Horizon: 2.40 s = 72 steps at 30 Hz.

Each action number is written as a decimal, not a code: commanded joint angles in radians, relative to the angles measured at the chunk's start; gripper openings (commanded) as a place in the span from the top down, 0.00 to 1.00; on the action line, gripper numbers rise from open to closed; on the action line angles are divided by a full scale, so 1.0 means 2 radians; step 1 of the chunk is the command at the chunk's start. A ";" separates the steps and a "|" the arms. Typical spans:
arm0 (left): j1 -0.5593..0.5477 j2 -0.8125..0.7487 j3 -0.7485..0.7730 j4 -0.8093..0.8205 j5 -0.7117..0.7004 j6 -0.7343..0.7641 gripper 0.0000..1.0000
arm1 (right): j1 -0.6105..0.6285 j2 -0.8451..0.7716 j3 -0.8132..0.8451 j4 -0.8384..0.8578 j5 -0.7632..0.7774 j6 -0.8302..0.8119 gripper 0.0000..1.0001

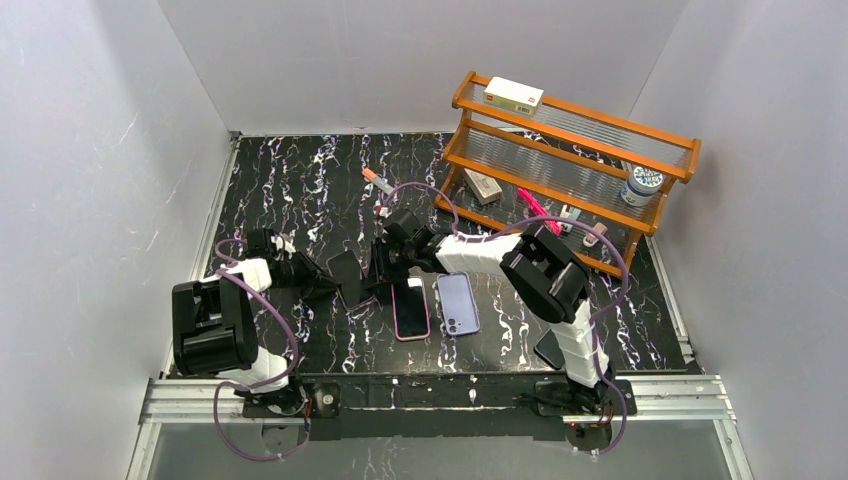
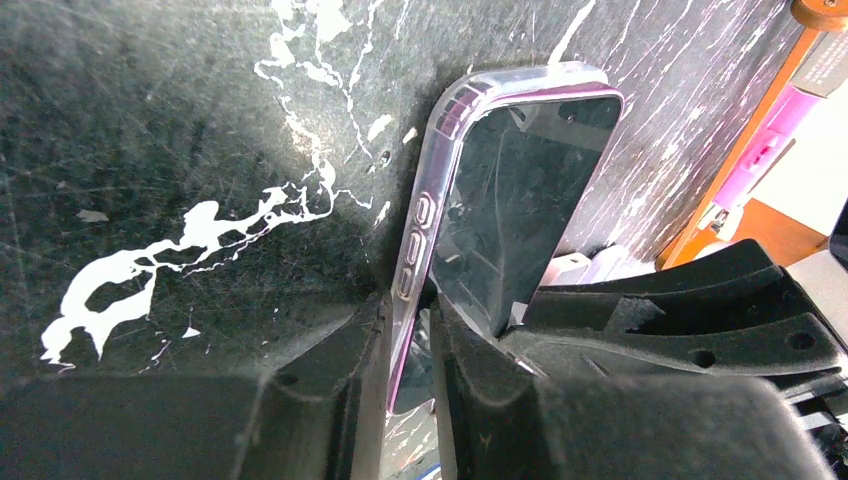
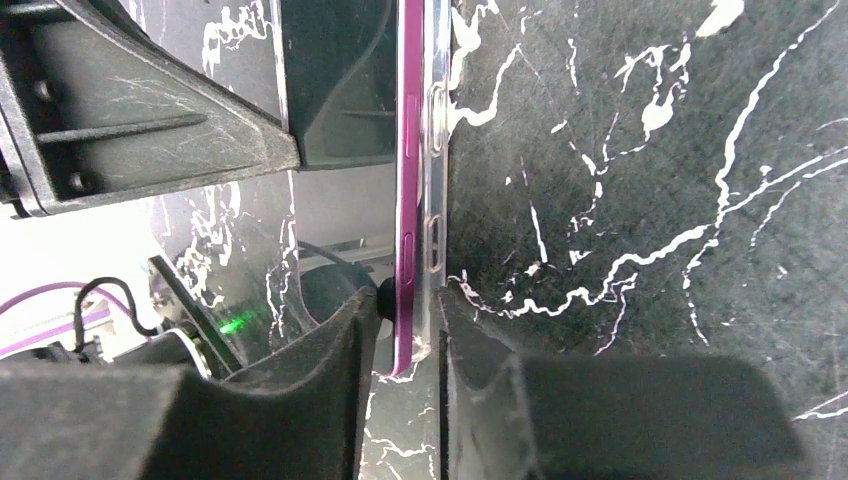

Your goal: Put the phone into the phone case

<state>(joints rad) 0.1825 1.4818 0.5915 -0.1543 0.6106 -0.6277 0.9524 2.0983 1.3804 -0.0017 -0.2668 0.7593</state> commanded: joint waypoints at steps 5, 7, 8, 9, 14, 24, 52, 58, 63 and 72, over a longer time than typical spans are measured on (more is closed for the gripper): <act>-0.002 0.010 0.011 -0.018 -0.013 0.007 0.84 | -0.006 -0.026 0.010 0.007 0.032 -0.017 0.53; -0.002 0.013 0.012 -0.020 -0.013 0.009 0.84 | -0.012 -0.022 0.011 0.010 0.027 -0.017 0.46; -0.002 0.014 0.013 -0.021 -0.013 0.010 0.84 | -0.014 -0.019 0.011 0.013 0.021 -0.017 0.44; -0.002 0.015 0.013 -0.020 -0.012 0.010 0.84 | -0.017 -0.017 0.009 0.018 0.014 -0.014 0.42; -0.002 0.017 0.013 -0.019 -0.007 0.014 0.84 | -0.026 -0.006 -0.004 0.056 -0.024 0.000 0.34; -0.002 0.023 0.009 -0.009 0.015 0.007 0.82 | -0.028 0.030 0.002 0.082 -0.073 0.031 0.34; -0.002 0.035 -0.034 0.075 0.092 -0.064 0.82 | -0.066 0.071 0.013 0.293 -0.224 0.194 0.31; -0.002 0.039 -0.032 0.075 0.085 -0.062 0.82 | -0.066 0.066 0.006 0.281 -0.229 0.184 0.31; -0.002 0.035 -0.034 0.075 0.081 -0.060 0.83 | -0.066 0.073 0.011 0.245 -0.231 0.161 0.33; -0.002 0.037 -0.032 0.069 0.073 -0.052 0.81 | -0.058 0.081 0.022 0.250 -0.253 0.153 0.41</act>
<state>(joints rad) 0.1879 1.5482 0.5365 0.0040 0.7681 -0.7509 0.8082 2.2360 1.3804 0.4667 -0.6891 1.0740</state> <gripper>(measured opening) 0.178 0.601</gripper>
